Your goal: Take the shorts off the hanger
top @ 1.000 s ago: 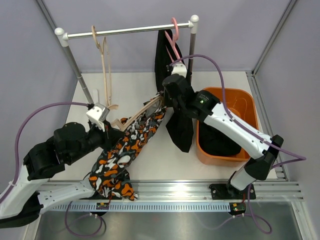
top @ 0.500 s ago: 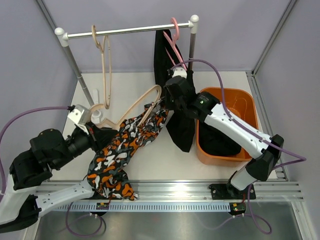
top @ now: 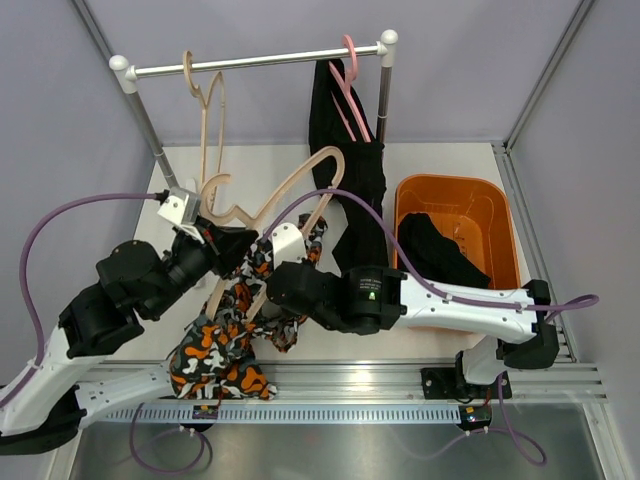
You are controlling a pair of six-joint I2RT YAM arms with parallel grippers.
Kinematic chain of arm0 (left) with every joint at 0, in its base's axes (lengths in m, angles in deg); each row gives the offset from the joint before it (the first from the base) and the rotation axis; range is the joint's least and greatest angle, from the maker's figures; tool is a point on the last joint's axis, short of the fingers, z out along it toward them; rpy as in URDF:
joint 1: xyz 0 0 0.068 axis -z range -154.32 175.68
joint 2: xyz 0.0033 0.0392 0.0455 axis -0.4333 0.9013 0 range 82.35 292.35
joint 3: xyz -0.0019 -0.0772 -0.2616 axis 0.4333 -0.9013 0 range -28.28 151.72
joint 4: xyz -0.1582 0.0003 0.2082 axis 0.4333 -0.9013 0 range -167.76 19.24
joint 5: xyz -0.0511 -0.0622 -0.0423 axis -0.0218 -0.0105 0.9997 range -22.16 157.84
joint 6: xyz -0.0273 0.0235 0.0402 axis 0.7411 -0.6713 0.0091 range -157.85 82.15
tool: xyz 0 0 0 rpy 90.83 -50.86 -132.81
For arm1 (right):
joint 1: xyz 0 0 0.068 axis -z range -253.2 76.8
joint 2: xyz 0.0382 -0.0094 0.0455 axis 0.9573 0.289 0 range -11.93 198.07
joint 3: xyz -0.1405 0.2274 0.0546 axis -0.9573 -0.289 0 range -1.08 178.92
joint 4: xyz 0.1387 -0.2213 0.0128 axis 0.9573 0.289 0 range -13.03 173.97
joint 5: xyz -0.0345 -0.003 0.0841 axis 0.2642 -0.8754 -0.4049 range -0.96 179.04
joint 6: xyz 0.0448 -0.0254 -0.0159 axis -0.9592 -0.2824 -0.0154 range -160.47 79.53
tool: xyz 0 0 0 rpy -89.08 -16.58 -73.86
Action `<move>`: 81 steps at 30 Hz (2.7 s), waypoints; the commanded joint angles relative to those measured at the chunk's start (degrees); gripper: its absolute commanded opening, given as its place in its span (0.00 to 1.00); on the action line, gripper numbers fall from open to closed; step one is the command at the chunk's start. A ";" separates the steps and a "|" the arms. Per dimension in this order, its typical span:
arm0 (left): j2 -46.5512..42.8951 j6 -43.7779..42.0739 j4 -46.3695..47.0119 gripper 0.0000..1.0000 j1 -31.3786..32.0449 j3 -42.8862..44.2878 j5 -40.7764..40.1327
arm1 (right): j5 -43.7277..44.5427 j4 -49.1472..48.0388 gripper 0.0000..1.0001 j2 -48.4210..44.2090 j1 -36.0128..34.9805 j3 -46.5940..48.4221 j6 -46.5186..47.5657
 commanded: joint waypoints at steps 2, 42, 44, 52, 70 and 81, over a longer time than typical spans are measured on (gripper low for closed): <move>3.81 -0.32 6.27 0.00 0.27 2.80 -8.08 | 10.53 4.26 0.00 -4.46 -0.87 5.71 -0.16; 4.96 -8.76 18.56 0.00 0.09 8.16 -18.39 | 13.46 6.11 0.00 -14.14 -0.78 16.82 16.82; 4.43 -9.46 19.28 0.00 0.09 8.77 -18.12 | 11.96 6.99 0.00 -13.79 -0.86 14.42 13.49; 5.04 -10.43 17.27 0.00 0.09 10.09 -21.54 | 19.29 12.42 0.00 -13.26 -0.78 13.77 9.07; 6.97 -8.67 12.43 0.00 0.09 3.32 -21.12 | 22.59 -65.75 0.00 -26.91 -0.87 22.04 90.02; 11.90 -7.79 12.34 0.00 0.09 6.14 -17.42 | 22.76 -57.35 0.00 -22.67 -0.86 31.91 88.26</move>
